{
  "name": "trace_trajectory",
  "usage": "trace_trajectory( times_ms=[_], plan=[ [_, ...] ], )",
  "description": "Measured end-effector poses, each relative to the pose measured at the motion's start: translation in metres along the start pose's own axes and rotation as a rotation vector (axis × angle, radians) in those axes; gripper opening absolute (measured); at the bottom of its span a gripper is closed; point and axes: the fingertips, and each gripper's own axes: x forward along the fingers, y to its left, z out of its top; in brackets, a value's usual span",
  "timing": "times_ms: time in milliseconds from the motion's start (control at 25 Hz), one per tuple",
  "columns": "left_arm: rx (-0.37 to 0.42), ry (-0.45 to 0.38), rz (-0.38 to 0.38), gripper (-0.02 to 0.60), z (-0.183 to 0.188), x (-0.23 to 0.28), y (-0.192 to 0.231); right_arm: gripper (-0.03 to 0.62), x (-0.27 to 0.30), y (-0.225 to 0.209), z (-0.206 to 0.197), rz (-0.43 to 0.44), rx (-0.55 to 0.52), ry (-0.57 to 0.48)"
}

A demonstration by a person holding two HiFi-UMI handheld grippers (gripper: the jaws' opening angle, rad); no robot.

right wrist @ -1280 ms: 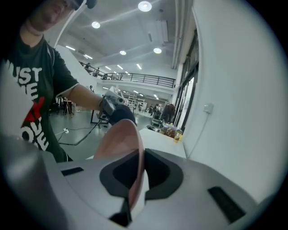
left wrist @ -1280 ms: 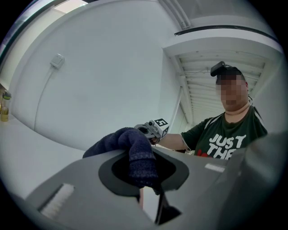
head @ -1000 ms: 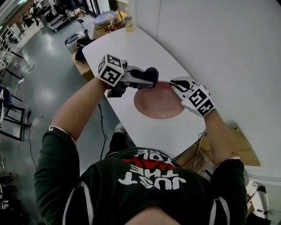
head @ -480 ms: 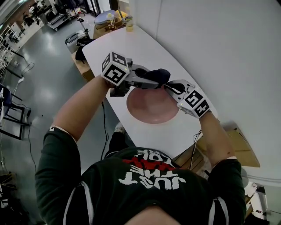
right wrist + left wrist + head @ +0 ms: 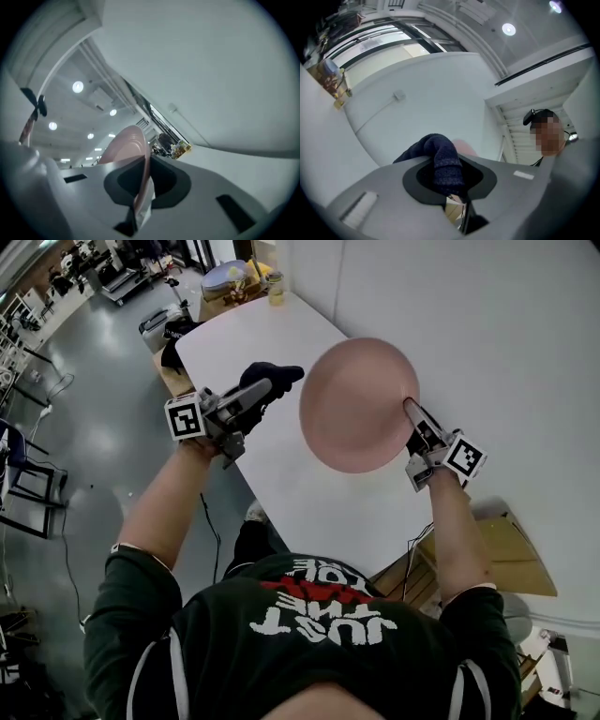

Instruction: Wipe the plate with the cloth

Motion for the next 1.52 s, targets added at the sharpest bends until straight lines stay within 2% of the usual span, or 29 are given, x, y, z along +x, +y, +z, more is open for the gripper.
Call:
trace_trajectory(
  times_ms=[120,280,360,520,720,960,1200,1520],
  plan=[
    [-0.075,-0.036,-0.015,0.067,-0.038,0.009,0.003,0.015,0.012,0.006,0.007,0.033,0.073,-0.073],
    [-0.165,-0.123,-0.142,0.067,-0.072,0.043,-0.031,0.015,0.017,0.02,0.004,0.075,0.138,-0.106],
    [-0.193,-0.136,-0.185,0.067,-0.08,0.053,-0.04,0.015,0.021,0.022,0.005,0.084,0.183,-0.134],
    [-0.182,-0.107,-0.168,0.067,-0.095,0.057,-0.044,0.015,0.019,0.03,0.01,0.13,0.271,-0.199],
    [-0.143,-0.043,-0.181,0.067,-0.095,0.071,-0.067,0.015,0.013,0.023,-0.004,0.26,0.358,-0.251],
    [-0.133,0.022,-0.2,0.067,-0.103,0.075,-0.078,0.015,0.011,0.014,-0.009,0.27,0.377,-0.296],
    [-0.115,0.08,-0.174,0.067,-0.117,0.087,-0.073,0.015,0.024,0.028,-0.011,0.32,0.389,-0.271],
    [-0.111,0.016,-0.106,0.067,-0.09,0.093,-0.058,0.015,0.028,0.055,-0.035,0.374,0.366,-0.147]
  ],
)
